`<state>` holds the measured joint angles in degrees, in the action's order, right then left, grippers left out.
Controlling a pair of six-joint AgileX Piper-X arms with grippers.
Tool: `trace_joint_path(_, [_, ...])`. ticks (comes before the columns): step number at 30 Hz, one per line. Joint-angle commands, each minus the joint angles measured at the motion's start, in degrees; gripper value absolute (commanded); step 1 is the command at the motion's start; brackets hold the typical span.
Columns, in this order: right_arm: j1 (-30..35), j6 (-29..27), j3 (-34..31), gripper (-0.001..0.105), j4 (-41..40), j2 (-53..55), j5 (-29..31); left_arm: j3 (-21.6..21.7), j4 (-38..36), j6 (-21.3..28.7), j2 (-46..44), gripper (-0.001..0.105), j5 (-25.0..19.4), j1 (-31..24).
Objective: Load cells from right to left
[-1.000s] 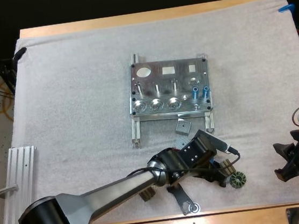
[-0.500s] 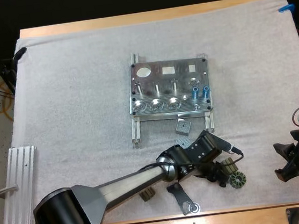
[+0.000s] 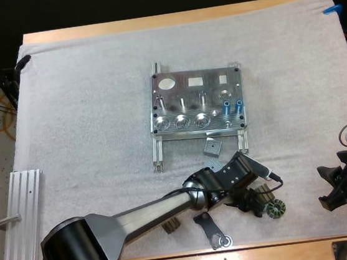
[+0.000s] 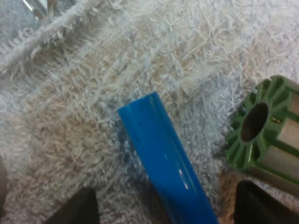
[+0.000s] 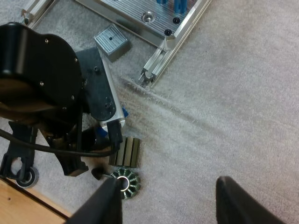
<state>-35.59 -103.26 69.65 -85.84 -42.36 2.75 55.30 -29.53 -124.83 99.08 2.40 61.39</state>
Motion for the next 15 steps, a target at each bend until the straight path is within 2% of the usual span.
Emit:
trace_joint_path(1, [0.0, -0.71, 0.03, 0.046, 0.0, 0.32, 0.09, -0.01, -0.46, 0.01, 1.14, 0.06, -0.33, 0.26])
trace_joint_path(4, [0.0, -0.71, 0.03, 0.046, 0.0, 0.32, 0.09, -0.01, -1.19, 0.01, 1.14, 0.053, 0.51, 0.26])
trace_joint_path(9, [0.0, -0.71, 0.03, 0.046, 0.29, 0.32, 0.09, -0.01, -3.27, 0.45, 1.14, 0.016, 4.36, 0.26])
trace_joint_path(11, [0.0, -0.71, 0.03, 0.046, 0.29, 0.32, 0.09, -0.01, -3.26, 0.45, 1.14, 0.006, 5.14, 0.26])
trace_joint_path(12, [0.0, -0.71, 0.03, 0.046, 0.29, 0.32, 0.09, 0.19, -3.26, 0.45, 1.14, 0.002, 5.25, 0.26])
trace_joint_path(15, [0.0, -1.09, 0.03, 0.046, 0.29, 0.32, 0.09, 0.86, -3.78, 2.53, 1.01, 0.001, 5.83, 0.26])
